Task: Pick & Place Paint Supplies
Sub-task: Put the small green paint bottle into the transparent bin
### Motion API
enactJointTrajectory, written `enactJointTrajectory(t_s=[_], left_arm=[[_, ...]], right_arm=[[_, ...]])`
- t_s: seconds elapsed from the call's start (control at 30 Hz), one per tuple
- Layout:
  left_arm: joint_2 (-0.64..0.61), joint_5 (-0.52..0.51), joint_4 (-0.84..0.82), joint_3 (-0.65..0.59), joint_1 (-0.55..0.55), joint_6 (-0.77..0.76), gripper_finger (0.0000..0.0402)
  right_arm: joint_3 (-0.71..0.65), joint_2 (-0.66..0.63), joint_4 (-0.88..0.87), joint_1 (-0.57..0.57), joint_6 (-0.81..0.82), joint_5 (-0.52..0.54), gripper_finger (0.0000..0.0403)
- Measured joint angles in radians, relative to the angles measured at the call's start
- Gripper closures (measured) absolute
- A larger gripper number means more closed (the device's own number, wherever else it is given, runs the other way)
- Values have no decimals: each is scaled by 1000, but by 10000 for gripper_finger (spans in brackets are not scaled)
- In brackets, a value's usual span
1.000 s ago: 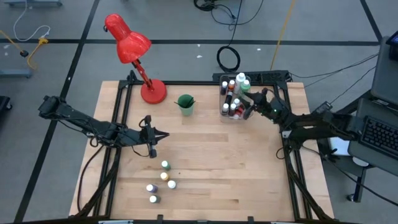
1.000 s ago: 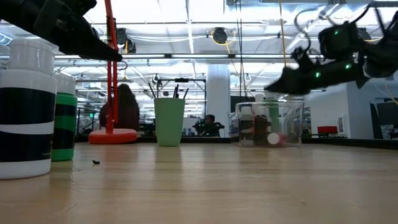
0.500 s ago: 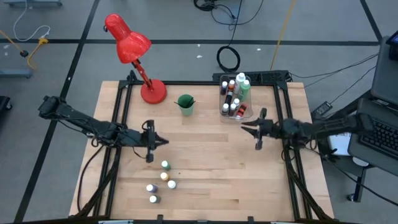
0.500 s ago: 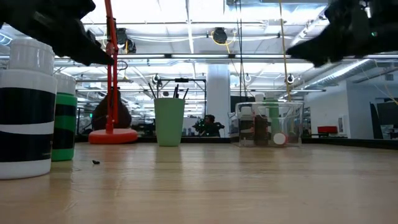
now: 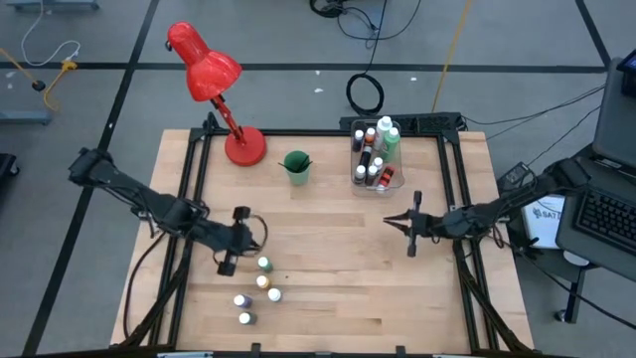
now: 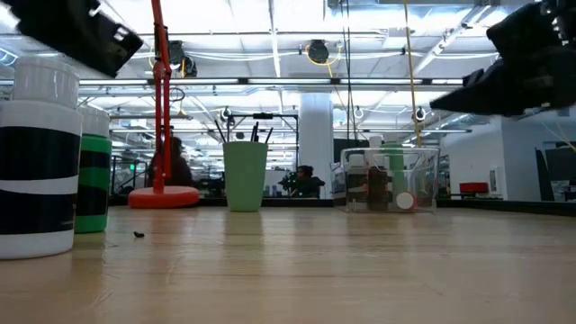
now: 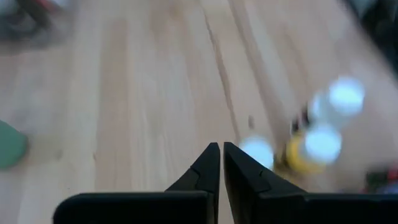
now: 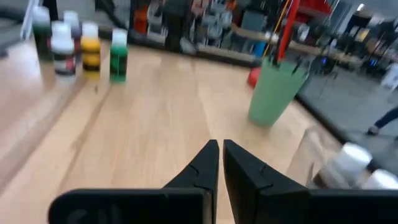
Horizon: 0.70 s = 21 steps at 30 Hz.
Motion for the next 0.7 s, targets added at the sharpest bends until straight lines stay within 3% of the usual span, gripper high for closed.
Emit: enactJointTrajectory(t_s=[0.17, 0.43, 0.7], left_arm=[[48, 6, -77, 0, -8, 17, 348], [123, 206, -21, 1, 3, 88, 208], [222, 157, 27, 1, 17, 151, 127]], right_arm=[[-9, 3, 103, 0, -28, 0, 381], [-8, 3, 116, -1, -25, -28, 378], [-8, 3, 116, -1, -25, -54, 378]])
